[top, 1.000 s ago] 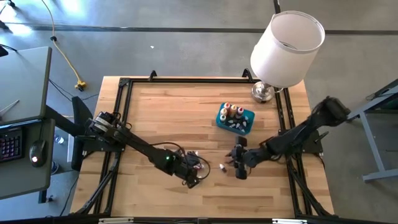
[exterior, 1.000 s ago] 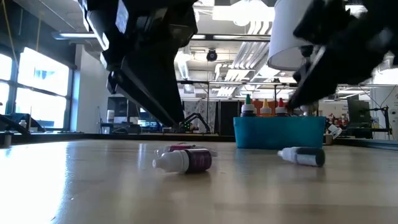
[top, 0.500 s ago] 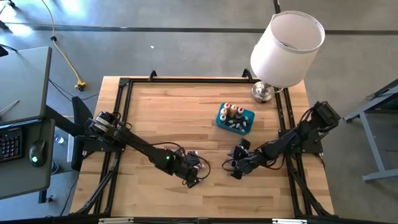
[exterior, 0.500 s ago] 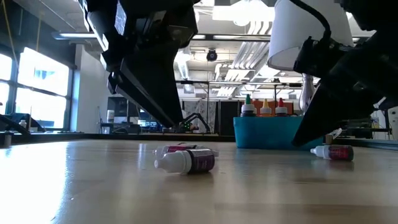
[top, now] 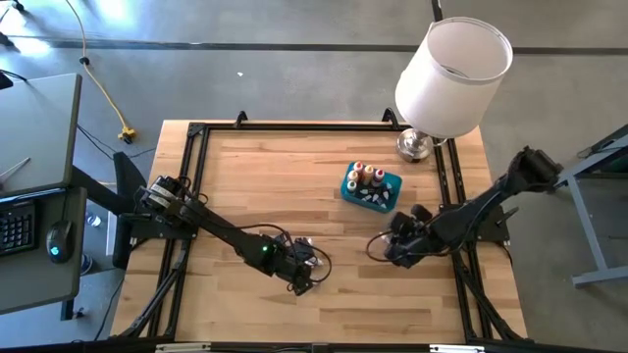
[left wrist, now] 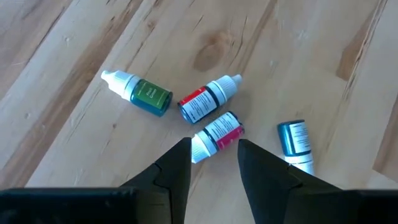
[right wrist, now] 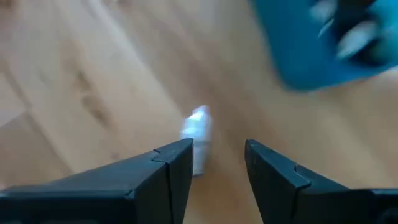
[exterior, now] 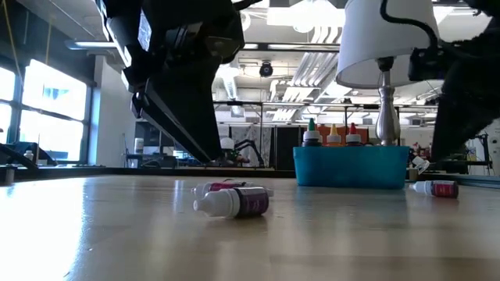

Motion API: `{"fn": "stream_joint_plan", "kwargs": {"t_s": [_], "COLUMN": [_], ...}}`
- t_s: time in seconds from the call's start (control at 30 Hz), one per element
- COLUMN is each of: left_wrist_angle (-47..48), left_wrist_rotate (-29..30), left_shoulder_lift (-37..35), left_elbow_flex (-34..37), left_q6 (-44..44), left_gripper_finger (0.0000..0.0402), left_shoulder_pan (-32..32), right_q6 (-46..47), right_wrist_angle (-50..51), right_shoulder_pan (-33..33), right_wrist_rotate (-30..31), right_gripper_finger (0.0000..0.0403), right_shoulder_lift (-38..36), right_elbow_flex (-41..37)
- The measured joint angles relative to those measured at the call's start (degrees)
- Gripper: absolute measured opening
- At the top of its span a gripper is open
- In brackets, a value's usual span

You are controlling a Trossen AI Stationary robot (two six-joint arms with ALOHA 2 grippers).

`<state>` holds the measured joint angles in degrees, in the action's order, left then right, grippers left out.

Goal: Pick & Place food coloring
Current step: Put the bottom small red food coloring bottle into the blue bin

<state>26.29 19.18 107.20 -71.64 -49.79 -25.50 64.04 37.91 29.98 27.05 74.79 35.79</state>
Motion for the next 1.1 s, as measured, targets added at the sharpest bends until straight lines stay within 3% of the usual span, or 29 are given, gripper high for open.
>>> {"fn": "stream_joint_plan", "kwargs": {"t_s": [0.2,0.47,0.57,0.67,0.83,0.97,1.1], "left_wrist_angle": [0.04,0.19,0.4,0.39,0.39,0.36,0.34], "left_wrist_rotate": [0.76,0.76,0.86,0.9,0.74,0.78,1.15], "left_shoulder_lift": [0.0,0.0,0.0,0.0,0.0,0.0,0.0], "left_elbow_flex": [0.0,0.02,0.02,0.01,0.0,0.01,0.0], "left_q6": [0.23,0.18,0.15,0.01,-1.26,-1.27,-0.99], "left_gripper_finger": [0.0129,0.0129,0.0129,0.0129,0.0129,0.0129,0.0129], "left_shoulder_pan": [0.0,-0.02,0.0,0.32,0.83,0.75,0.77], "right_q6": [-2.52,-1.3,-6.33,-12.43,-8.34,-9.96,-15.23], "right_wrist_angle": [-14.96,-18.02,-17.64,-12.56,14.85,19.61,21.75], "right_shoulder_pan": [-1.45,-2.98,-2.98,-2.98,-3.96,-5.93,-10.99], "right_wrist_rotate": [-4.4,-4.17,-5.17,-5.88,1.45,-3.54,-0.15], "right_gripper_finger": [0.0139,0.0139,0.0139,0.0139,0.0139,0.0139,0.0139], "right_shoulder_lift": [0.54,0.41,0.26,-1.29,-4.13,-6.31,-8.07], "right_elbow_flex": [-5.85,-11.35,-10.67,-6.05,-0.35,-0.86,-2.36]}}
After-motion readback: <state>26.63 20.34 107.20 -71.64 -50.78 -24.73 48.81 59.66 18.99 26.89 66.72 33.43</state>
